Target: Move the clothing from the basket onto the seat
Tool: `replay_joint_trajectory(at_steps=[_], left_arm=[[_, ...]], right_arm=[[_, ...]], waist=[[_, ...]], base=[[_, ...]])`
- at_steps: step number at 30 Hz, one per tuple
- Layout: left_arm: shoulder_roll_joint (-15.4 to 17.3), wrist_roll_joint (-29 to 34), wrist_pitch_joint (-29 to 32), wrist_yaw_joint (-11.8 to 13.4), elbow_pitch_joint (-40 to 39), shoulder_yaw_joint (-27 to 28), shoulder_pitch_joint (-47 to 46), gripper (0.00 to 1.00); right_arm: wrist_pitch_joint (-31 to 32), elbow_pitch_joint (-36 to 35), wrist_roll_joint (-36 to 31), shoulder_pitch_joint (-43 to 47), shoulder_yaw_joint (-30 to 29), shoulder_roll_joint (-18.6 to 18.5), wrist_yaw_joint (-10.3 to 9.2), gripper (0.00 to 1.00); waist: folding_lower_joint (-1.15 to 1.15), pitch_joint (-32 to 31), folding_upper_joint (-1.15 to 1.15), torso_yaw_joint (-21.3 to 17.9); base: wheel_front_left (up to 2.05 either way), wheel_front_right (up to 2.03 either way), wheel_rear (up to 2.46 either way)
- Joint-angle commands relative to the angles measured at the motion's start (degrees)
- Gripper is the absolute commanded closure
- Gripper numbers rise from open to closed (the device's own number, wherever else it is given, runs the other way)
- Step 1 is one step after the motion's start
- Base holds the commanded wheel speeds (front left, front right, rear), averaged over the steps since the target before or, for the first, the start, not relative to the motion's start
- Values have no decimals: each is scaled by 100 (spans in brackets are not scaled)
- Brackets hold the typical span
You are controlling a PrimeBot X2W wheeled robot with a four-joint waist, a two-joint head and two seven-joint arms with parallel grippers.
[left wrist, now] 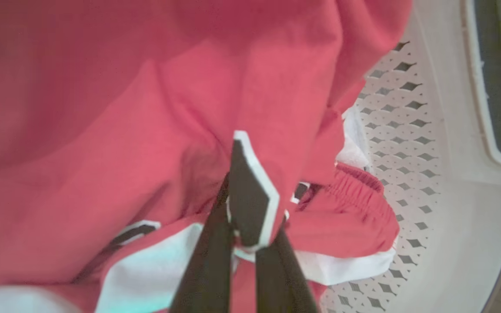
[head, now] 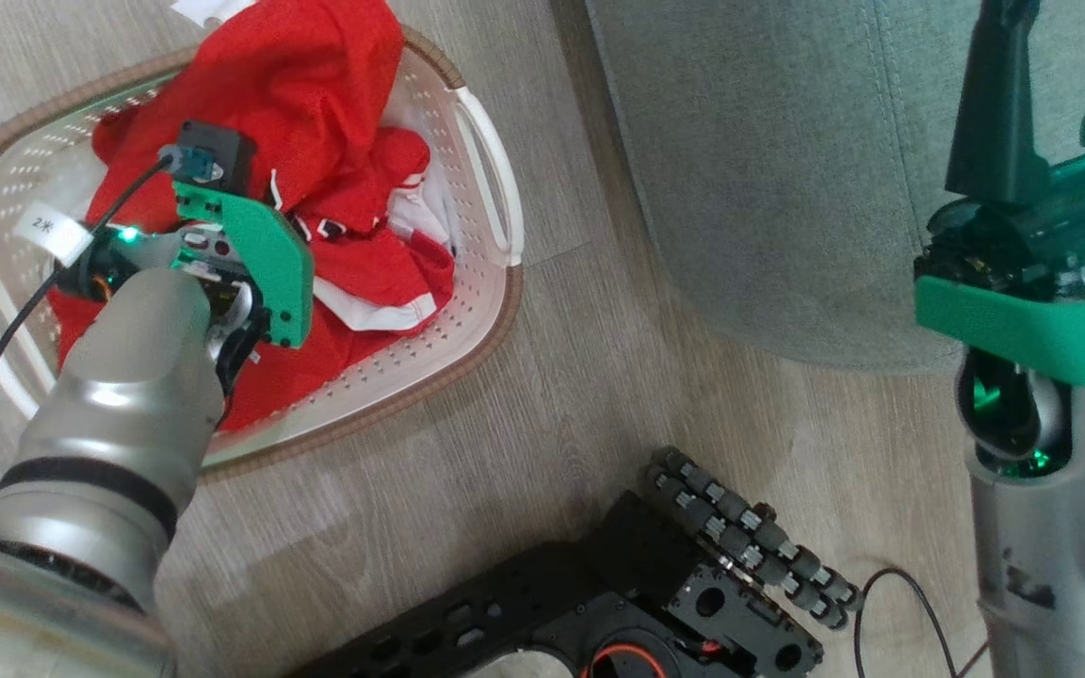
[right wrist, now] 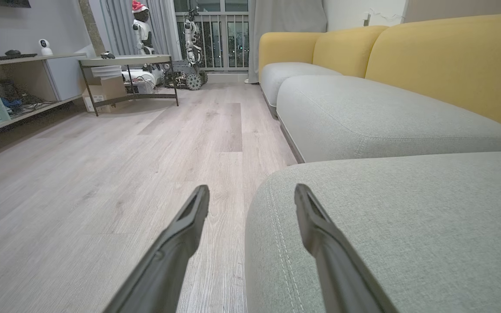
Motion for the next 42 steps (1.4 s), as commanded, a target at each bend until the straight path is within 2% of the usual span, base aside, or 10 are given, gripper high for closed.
replay_joint_trajectory(at_steps=[1,7,15,28,37,42], left_arm=[[-9,-69,-86,-35,-101,-5,-15,100],[-134,-362,-312,-35,-278,-79,161,100],[-311,-837,-766,-35,-747,-450,715,100],[-354,-1378,-1537,-35,-1518,-947,1331,100],[-268,-1533,-1702,-34,-2335,-861,1746,100],[-173,-1447,-1713,80,-2905,-724,1934,100]], right_arm=[[-35,-153,21,70,63,19,-1,0],[-35,-94,-19,44,28,19,-1,0],[-35,121,-234,210,-21,19,-1,0],[-35,506,-572,779,-77,19,-1,0],[-35,761,-648,1413,-167,-104,-1,0],[-35,845,-601,1709,-126,-200,-1,0]], waist=[[0,-48,0,43],[0,-339,0,185],[0,-1286,0,543],[0,-2850,0,1115],[0,-3869,0,1579],[0,-4271,0,1756]], base=[[0,0,0],[0,0,0],[0,0,0],[0,0,0],[0,0,0],[0,0,0]])
